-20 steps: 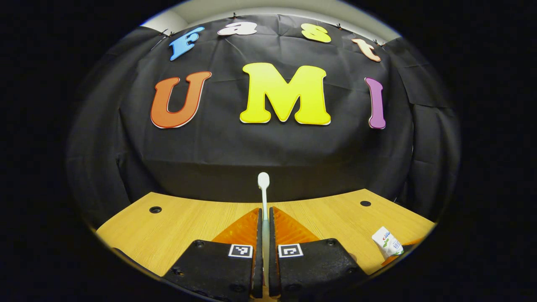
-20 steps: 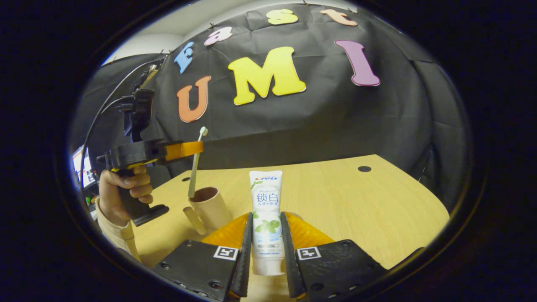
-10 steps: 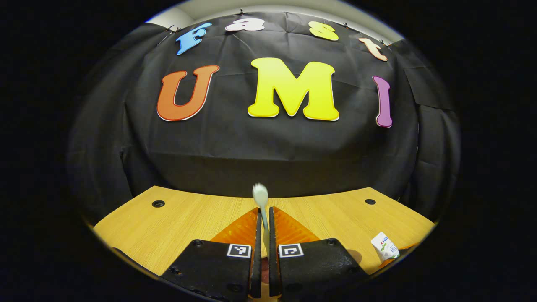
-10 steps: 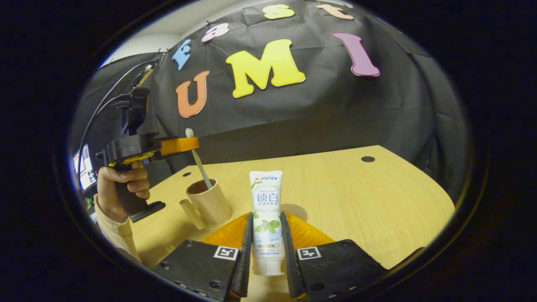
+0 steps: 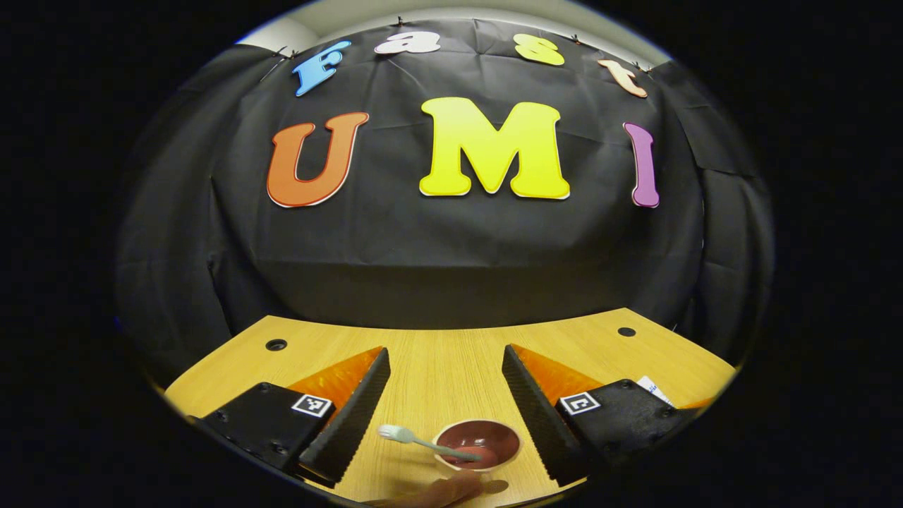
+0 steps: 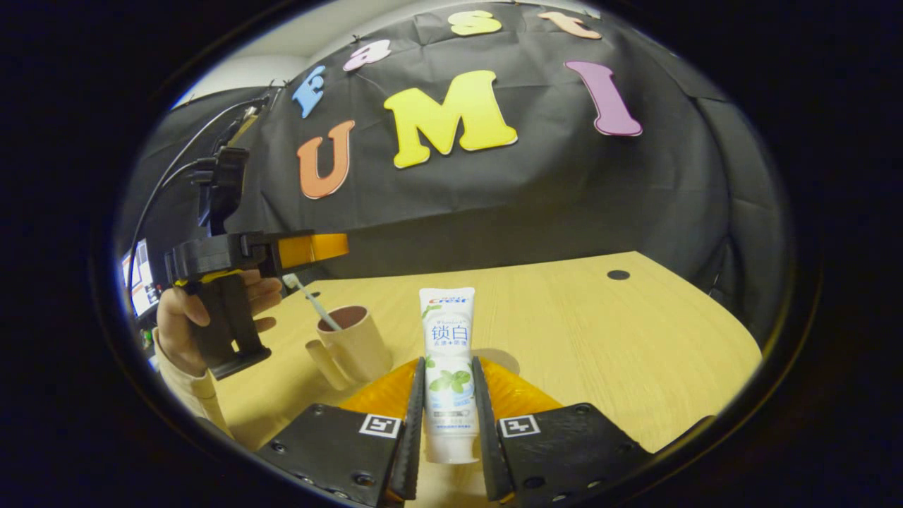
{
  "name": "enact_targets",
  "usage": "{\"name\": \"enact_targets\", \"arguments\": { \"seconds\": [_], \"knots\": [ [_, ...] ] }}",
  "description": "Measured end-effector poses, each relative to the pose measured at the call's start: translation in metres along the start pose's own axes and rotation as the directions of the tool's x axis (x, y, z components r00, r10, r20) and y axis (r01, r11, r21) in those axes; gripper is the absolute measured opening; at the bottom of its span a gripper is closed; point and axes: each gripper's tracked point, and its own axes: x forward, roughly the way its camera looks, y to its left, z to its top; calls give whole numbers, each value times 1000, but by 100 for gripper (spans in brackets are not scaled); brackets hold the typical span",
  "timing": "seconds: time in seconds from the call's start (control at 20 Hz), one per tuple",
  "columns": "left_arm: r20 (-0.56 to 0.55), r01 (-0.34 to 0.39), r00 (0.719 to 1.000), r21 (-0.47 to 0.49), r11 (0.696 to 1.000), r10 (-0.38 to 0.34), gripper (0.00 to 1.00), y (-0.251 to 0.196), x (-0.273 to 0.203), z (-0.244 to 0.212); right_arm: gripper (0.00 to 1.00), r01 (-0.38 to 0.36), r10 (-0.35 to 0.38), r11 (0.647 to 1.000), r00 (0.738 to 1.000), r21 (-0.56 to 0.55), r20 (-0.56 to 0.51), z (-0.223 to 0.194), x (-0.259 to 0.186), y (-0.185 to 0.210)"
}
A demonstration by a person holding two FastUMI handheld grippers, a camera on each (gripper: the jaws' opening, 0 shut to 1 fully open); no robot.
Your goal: Put the toothbrush and toothpaste on the desktop into the cup, then pick up the cup and place it on the coaster on the desktop.
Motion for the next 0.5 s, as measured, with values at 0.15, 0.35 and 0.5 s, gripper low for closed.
{"name": "enact_targets", "arguments": {
  "seconds": [0.15, 0.35, 0.5],
  "knots": [
    [15, 3, 1000, -11, 1000, -3, 100, 9, -9, 2, 36, -6, 6, 1000, 1000, 1, 24, 12, 2, 13],
    [31, -9, 999, -3, 1000, 9, 100, 27, -16, 4, 36, -16, 17, 1000, 999, -13, 50, 27, 7, 36],
    [35, -18, 999, 8, 1000, 17, 99, 35, -21, 8, 36, -42, 43, 999, 997, -5, 63, 39, 16, 59]
  ]
}}
